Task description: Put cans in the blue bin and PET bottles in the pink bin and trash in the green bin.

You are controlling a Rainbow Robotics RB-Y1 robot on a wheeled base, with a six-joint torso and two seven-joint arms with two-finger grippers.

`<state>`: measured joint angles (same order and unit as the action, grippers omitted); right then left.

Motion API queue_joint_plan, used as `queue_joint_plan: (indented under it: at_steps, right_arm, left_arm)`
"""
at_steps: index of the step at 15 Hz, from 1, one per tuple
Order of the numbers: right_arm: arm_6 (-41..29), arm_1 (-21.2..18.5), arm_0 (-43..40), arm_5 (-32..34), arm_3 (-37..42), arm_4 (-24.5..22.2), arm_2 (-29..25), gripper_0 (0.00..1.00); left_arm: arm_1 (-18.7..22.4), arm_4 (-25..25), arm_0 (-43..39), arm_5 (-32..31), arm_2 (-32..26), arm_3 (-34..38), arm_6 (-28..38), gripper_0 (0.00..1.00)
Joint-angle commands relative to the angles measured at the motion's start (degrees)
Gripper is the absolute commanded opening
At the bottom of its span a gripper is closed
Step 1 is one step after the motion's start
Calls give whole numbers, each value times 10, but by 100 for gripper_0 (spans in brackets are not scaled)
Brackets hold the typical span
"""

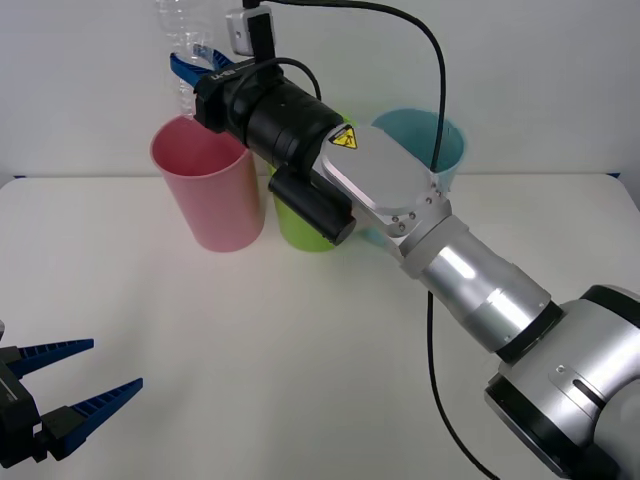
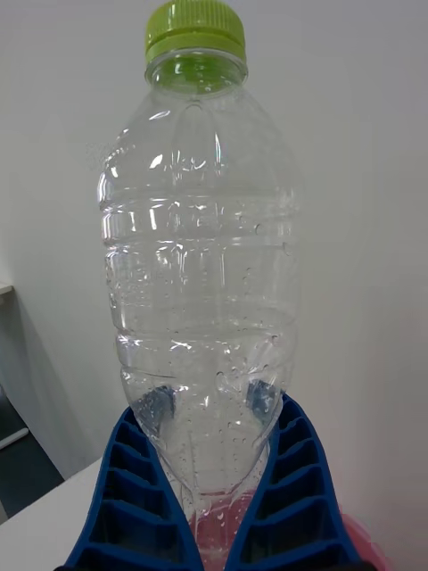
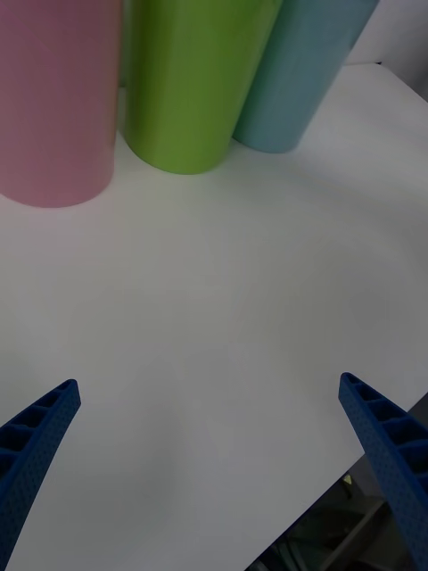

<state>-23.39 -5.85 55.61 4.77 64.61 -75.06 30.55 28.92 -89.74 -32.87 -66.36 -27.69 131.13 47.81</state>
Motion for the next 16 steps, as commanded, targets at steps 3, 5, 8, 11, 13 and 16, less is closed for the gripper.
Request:
queue_joint_plan:
  at_steps: [3,5,8,11,13,16]
  right_arm:
    - [1,9,65,-11,-99,-2,32,0]
    - [-3,11,73,-11,-116,-2,42,0]
    - [-3,18,81,-10,-140,-2,53,0]
    - [-3,28,82,-10,-150,-2,54,0]
    - [-3,30,82,-11,-150,-3,55,0]
    - [-1,31,81,-13,-150,-2,56,3]
  left_arm:
    - [0,0,0,0,0,0,0,100]
    - [0,0,0,0,0,0,0,100]
    - [0,0,0,0,0,0,0,100]
    - [0,0,0,0,0,0,0,100]
    - [0,0,0,0,0,0,0,100]
    - [0,0,0,0,0,0,0,100]
